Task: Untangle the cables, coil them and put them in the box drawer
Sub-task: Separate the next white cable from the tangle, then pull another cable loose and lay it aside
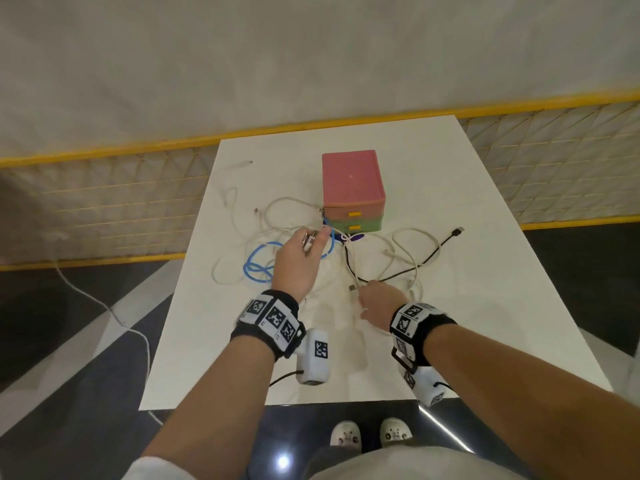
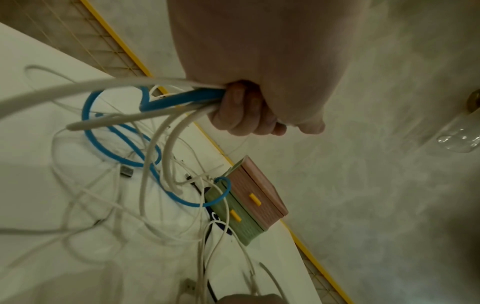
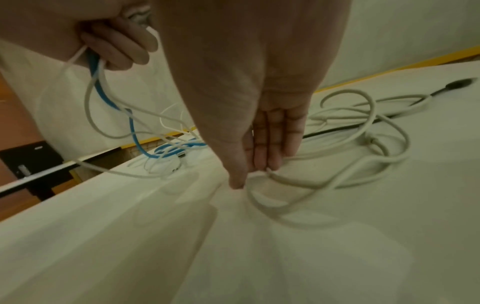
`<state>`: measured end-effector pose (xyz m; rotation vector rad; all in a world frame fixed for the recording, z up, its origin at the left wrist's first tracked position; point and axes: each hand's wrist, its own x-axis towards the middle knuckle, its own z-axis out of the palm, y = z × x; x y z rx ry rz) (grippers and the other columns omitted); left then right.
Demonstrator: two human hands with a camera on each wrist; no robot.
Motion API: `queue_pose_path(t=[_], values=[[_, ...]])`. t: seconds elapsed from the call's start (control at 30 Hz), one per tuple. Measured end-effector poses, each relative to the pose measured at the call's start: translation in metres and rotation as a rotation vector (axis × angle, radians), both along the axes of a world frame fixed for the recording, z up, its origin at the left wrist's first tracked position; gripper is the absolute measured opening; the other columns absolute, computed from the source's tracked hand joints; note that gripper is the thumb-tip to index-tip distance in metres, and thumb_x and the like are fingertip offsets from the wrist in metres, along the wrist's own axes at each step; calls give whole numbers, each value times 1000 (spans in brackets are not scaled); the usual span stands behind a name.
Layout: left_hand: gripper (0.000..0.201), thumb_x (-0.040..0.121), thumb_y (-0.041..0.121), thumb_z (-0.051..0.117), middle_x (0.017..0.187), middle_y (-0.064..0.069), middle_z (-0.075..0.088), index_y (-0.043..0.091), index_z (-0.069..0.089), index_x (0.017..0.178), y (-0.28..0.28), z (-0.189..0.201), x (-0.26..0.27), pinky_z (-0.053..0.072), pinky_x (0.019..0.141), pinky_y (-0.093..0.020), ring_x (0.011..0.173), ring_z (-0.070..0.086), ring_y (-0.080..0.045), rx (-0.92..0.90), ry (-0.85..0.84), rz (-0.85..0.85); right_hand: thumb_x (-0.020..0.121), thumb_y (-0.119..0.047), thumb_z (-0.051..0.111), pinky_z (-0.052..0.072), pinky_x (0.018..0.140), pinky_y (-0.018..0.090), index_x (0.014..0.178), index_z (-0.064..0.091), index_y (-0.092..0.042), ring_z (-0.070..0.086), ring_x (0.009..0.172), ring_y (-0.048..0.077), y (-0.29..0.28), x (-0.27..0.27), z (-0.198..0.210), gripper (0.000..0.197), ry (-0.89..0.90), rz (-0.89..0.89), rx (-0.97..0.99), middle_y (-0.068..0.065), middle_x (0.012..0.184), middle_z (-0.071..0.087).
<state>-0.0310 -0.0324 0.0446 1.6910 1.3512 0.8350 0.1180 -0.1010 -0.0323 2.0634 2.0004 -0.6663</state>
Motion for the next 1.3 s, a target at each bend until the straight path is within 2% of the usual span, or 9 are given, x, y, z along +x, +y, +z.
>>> queue_pose_path(t=[0.2, 0.33, 0.47, 0.63, 0.77, 0.93, 1.1, 1.23, 1.3], values=[[28, 93, 48, 56, 65, 8, 48, 26, 53, 75, -10, -5, -6, 37, 58, -21, 57, 41, -8, -76, -16, 6, 89, -18, 45, 46, 85, 39, 111, 51, -5, 57, 103, 35, -8, -4, 2, 26, 70, -93, 72, 16, 113, 58], [26, 87, 45, 66, 73, 10, 55, 21, 57, 81, -9, -11, -5, 38, 60, -15, 66, 49, -6, -98, -48, 10, 93, -19, 40, 47, 68, 41, 105, 41, -6, 61, 78, 36, -10, -1, 11, 18, 312, -231, 206, 17, 88, 64], [27, 86, 35, 69, 87, 11, 59, 15, 59, 101, -6, -14, 2, 40, 67, -14, 77, 54, -6, -118, -131, 99, 98, -12, 31, 50, 68, 46, 100, 33, -10, 61, 67, 35, -6, -1, 31, 4, 684, -258, 332, 14, 74, 62], [19, 87, 47, 63, 61, 13, 53, 28, 64, 84, -13, 2, 23, 38, 58, -25, 54, 47, -5, -212, -185, 11, 100, -11, 29, 50, 67, 38, 99, 31, -11, 58, 62, 22, -6, -10, 59, 3, 938, -222, 401, 7, 70, 59], [18, 89, 36, 66, 55, 17, 57, 26, 60, 76, -17, 12, 32, 39, 55, -19, 47, 49, 5, -127, -215, -64, 100, -14, 31, 50, 62, 38, 103, 34, -8, 56, 57, 21, -6, -10, 66, 7, 994, -266, 446, 5, 68, 56], [18, 91, 37, 63, 65, 10, 60, 23, 60, 80, -12, 11, 38, 41, 59, -26, 53, 51, -3, -102, -283, -35, 100, -17, 33, 38, 54, 24, 101, 35, -9, 43, 52, 14, -10, -4, 70, 8, 999, -231, 498, 0, 62, 49], [20, 94, 36, 57, 60, 6, 47, 21, 53, 80, 3, 35, 32, 38, 55, -26, 52, 42, -9, -152, -448, 155, 101, -22, 33, 35, 59, 17, 91, 49, -14, 41, 57, 4, -24, 15, 57, 21, 802, -131, 408, -9, 64, 44], [15, 93, 31, 63, 52, 7, 52, 17, 57, 89, 24, 61, 11, 53, 66, -29, 52, 51, -11, -113, -631, 227, 101, -23, 34, 35, 66, 22, 78, 46, -23, 43, 60, 1, -36, 46, 40, 25, 691, -158, 346, -13, 65, 44], [13, 91, 27, 66, 50, 9, 45, 19, 56, 88, 23, 67, 7, 46, 47, -25, 44, 40, -10, -108, -661, 146, 101, -25, 35, 40, 68, 27, 74, 43, -30, 46, 64, 7, -34, 55, 39, 28, 649, -163, 366, -12, 67, 47]])
